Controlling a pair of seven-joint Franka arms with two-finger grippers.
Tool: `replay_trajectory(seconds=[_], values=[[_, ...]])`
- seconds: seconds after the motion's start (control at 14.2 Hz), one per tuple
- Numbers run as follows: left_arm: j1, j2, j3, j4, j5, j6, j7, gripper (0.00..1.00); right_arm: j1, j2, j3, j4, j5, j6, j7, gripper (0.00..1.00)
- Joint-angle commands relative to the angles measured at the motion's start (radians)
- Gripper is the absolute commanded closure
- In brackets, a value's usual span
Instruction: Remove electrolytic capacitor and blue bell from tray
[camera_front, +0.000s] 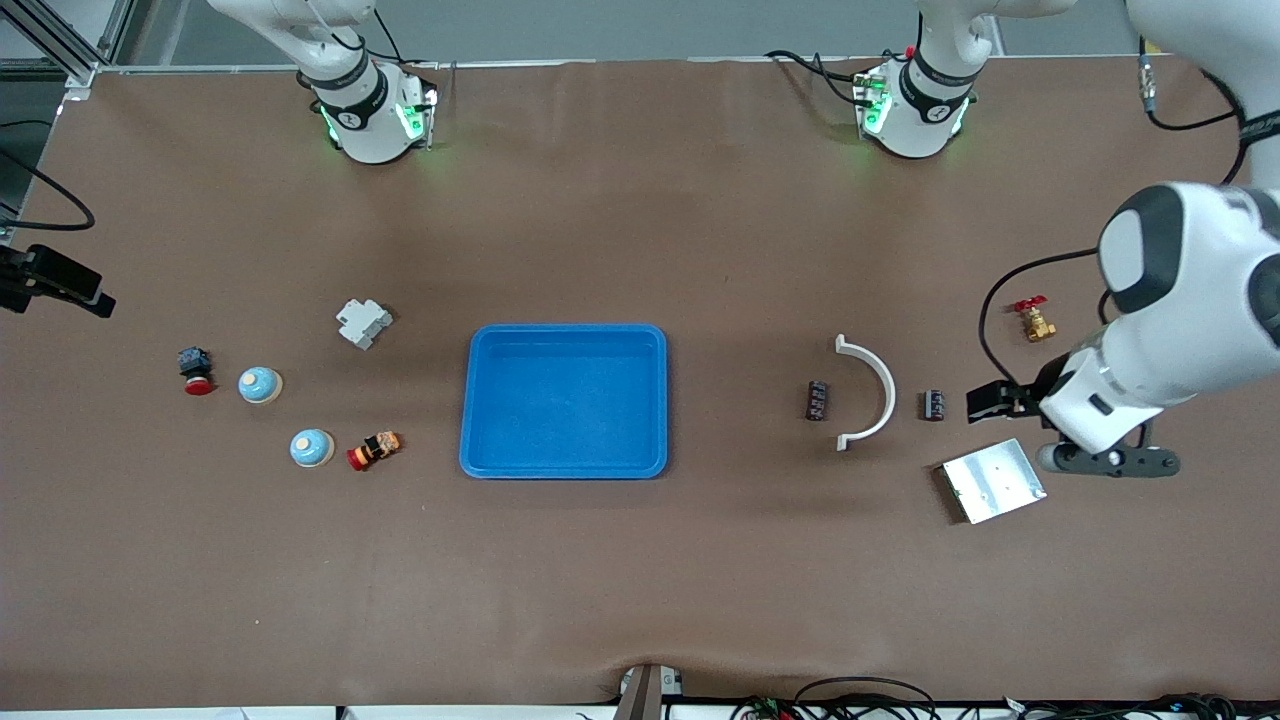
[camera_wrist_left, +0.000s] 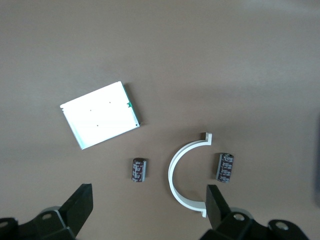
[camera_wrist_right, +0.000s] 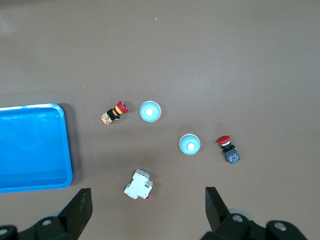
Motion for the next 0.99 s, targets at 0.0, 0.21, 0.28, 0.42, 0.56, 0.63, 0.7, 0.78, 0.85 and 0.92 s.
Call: replay_trajectory(seconds=[0.0, 0.21, 0.28, 0.42, 0.56, 0.63, 0.7, 0.78, 0.85, 0.92], values=[[0.003, -0.070, 0.005, -0.007, -0.006, -0.101, -0.011, 0.00, -0.020, -0.006, 0.009, 0.002, 0.020, -0.007, -0.017, 0.00], [0.003, -0.130, 0.025, -0.004, -0.006, -0.117, -0.030, 0.00, -0.020, -0.006, 0.009, 0.002, 0.020, -0.006, -0.017, 0.00], [0.003, -0.149, 0.028, -0.005, -0.003, -0.118, -0.028, 0.00, -0.020, -0.006, 0.009, 0.002, 0.020, -0.006, -0.017, 0.00], [0.003, -0.190, 0.031, -0.008, 0.031, -0.154, -0.024, 0.00, -0.020, -0.006, 0.009, 0.002, 0.020, -0.006, -0.017, 0.00], [0.003, -0.225, 0.022, -0.007, 0.066, -0.184, -0.024, 0.00, -0.020, -0.006, 0.009, 0.002, 0.020, -0.007, -0.017, 0.00], [0.002, -0.236, 0.017, -0.007, 0.068, -0.188, -0.027, 0.00, -0.020, -0.004, 0.009, 0.002, 0.020, -0.004, -0.017, 0.00], [0.002, -0.245, 0.002, -0.007, 0.068, -0.189, -0.025, 0.00, -0.020, -0.004, 0.009, 0.002, 0.020, -0.004, -0.017, 0.00], [0.000, -0.255, -0.004, -0.008, 0.070, -0.203, -0.027, 0.00, -0.018, -0.004, 0.009, 0.002, 0.020, -0.004, -0.017, 0.00], [-0.006, -0.256, -0.004, -0.008, 0.073, -0.223, -0.022, 0.00, -0.020, -0.004, 0.009, 0.002, 0.020, -0.004, -0.017, 0.00], [-0.007, -0.261, -0.006, -0.010, 0.085, -0.229, -0.018, 0.00, -0.020, -0.004, 0.009, 0.002, 0.020, -0.004, -0.017, 0.00]])
